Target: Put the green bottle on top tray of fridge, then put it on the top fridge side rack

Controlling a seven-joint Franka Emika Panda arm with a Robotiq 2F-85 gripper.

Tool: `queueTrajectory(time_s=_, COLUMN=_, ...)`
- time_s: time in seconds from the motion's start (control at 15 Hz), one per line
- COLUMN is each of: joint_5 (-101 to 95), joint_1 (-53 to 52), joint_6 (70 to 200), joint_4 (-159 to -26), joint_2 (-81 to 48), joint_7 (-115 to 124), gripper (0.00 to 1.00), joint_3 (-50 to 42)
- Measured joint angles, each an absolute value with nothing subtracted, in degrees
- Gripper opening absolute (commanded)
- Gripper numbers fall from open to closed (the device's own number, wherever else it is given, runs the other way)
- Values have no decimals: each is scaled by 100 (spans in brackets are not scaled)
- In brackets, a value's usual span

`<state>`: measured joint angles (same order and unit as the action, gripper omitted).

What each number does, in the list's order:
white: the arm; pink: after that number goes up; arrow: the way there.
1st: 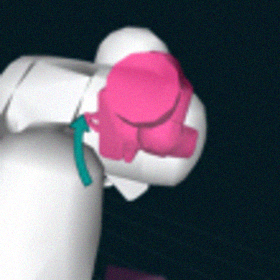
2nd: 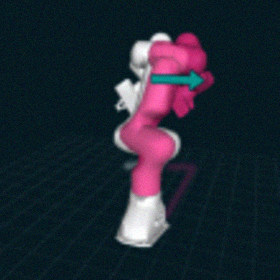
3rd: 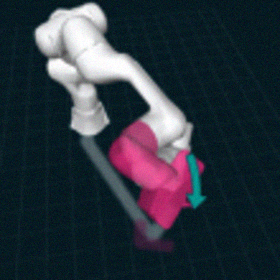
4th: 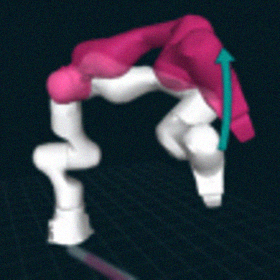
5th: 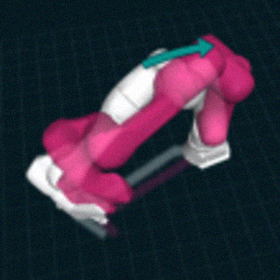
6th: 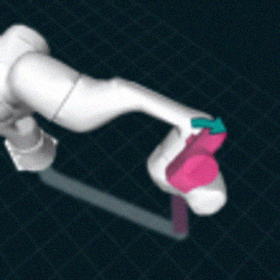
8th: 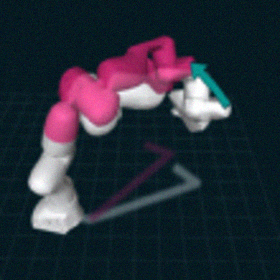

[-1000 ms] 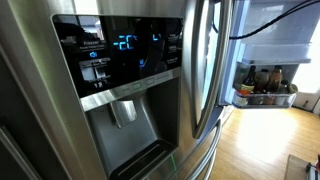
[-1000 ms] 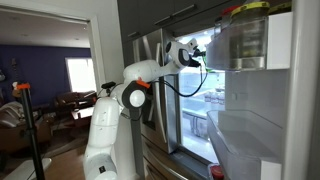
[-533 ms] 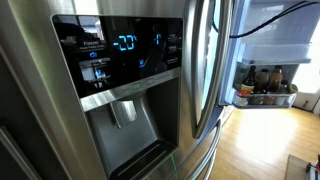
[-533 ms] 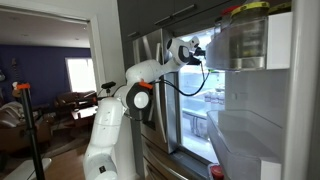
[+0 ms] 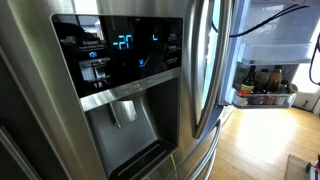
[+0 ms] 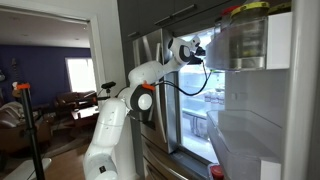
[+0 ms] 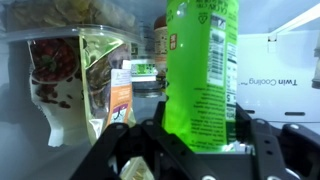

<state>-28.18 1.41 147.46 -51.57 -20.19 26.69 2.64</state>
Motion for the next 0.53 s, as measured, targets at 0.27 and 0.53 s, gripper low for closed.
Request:
queueTrajectory(time_s=0.27, joint_5=-2821, joint_1=130, joint_6=14577, joint_4=-4938, joint_2=-2172, joint_7=2578, gripper=99, joint_3=264)
queueTrajectory(time_s=0.53, joint_5=-2822, joint_1=123, joint_6=14403, joint_4=-4791, joint_2=-2290, joint_7=2524, gripper=67, joint_3=264)
